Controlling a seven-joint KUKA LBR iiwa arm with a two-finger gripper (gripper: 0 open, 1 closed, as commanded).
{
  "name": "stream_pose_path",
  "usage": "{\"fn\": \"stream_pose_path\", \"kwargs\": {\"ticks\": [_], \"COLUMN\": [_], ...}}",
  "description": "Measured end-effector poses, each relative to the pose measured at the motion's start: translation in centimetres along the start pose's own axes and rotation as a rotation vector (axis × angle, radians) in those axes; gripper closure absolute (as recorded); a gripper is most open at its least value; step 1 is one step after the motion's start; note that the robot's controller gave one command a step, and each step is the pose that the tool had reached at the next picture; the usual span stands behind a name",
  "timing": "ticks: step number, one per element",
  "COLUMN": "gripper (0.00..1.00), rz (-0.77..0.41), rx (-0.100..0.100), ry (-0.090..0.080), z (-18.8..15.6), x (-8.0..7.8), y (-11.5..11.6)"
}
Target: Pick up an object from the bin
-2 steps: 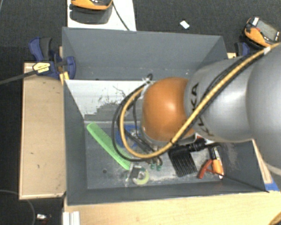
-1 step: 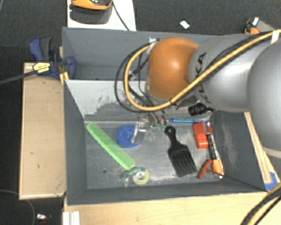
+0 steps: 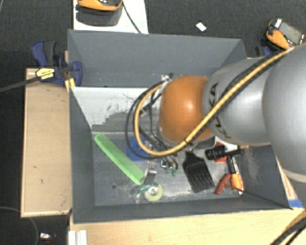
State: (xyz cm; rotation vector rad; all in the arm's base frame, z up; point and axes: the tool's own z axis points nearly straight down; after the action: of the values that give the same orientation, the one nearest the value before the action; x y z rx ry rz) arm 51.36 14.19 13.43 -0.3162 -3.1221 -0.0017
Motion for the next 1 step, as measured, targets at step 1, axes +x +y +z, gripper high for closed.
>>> {"fn": "stream_pose_path", "kwargs": {"ticks": [1], "gripper": [0.0], "rz": [-0.05], "rx": [-0.005], "ry": [-0.02], "z": [4.34], "x": [-4.65], "y": [-0.53]}}
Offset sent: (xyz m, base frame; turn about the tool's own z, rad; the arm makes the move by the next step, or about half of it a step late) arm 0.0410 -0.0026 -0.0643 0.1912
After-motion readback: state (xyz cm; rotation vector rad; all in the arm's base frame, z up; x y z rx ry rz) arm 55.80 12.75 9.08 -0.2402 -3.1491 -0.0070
